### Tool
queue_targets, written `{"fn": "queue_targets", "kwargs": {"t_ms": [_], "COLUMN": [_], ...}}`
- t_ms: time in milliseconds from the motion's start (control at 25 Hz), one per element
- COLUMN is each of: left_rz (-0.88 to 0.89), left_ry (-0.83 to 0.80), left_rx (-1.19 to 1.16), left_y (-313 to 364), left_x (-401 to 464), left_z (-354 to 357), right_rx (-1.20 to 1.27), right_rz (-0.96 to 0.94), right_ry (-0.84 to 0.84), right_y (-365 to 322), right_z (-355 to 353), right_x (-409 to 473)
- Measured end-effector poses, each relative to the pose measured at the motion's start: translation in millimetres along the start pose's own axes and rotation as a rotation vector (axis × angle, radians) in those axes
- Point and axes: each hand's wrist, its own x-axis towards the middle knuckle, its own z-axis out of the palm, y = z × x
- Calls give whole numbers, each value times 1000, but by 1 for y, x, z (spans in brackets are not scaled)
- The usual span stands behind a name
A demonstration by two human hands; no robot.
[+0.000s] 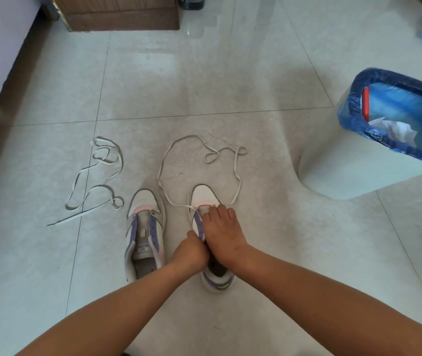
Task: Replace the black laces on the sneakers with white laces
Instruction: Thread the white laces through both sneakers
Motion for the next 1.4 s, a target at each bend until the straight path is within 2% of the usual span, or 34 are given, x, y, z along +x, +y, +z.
{"fn": "queue_targets", "kwargs": {"t_ms": [80, 200, 320, 360, 440, 520, 600, 680, 720, 840, 920, 1040, 1200, 1400], "left_rz": [-24, 62, 102, 95, 111, 280, 555, 698, 699, 560, 512, 488, 393, 367], "left_ry": [-6, -44, -100, -94, -5, 118, 248, 344, 365, 327, 264, 130, 59, -38], "left_rx": [16, 127, 148, 85, 49, 36, -14, -13, -52, -248, -177, -14, -308, -380], "left_y": [-3, -11, -15, -16, -16, -17, -14, -8, -6, 1, 8, 15, 13, 12], "left_x": [3, 3, -3, -3, -9, -18, -30, -40, -42, -48, -52, -57, -54, -50], "left_z": [-6, -8, -10, -12, -21, -31, -41, -49, -51, -53, -52, -45, -47, -54], "right_rx": [99, 391, 537, 559, 590, 586, 632, 764, 876, 1308, 1469, 1490, 1391, 1396], "right_rz": [-37, -256, -377, -364, -224, -97, -73, -34, 38, 395, 473, 429, 367, 281], "right_ry": [73, 236, 203, 176, 121, 92, 48, 41, 41, -8, -9, -16, -7, -8], "right_y": [3, 9, 10, 13, 23, 32, 33, 29, 27, 27, 24, 18, 19, 17], "right_z": [-9, -15, -24, -25, -26, -27, -28, -33, -36, -45, -46, -47, -46, -46], "right_x": [-1, -11, -29, -33, -36, -32, -27, -23, -21, -12, -10, -10, -9, -10]}}
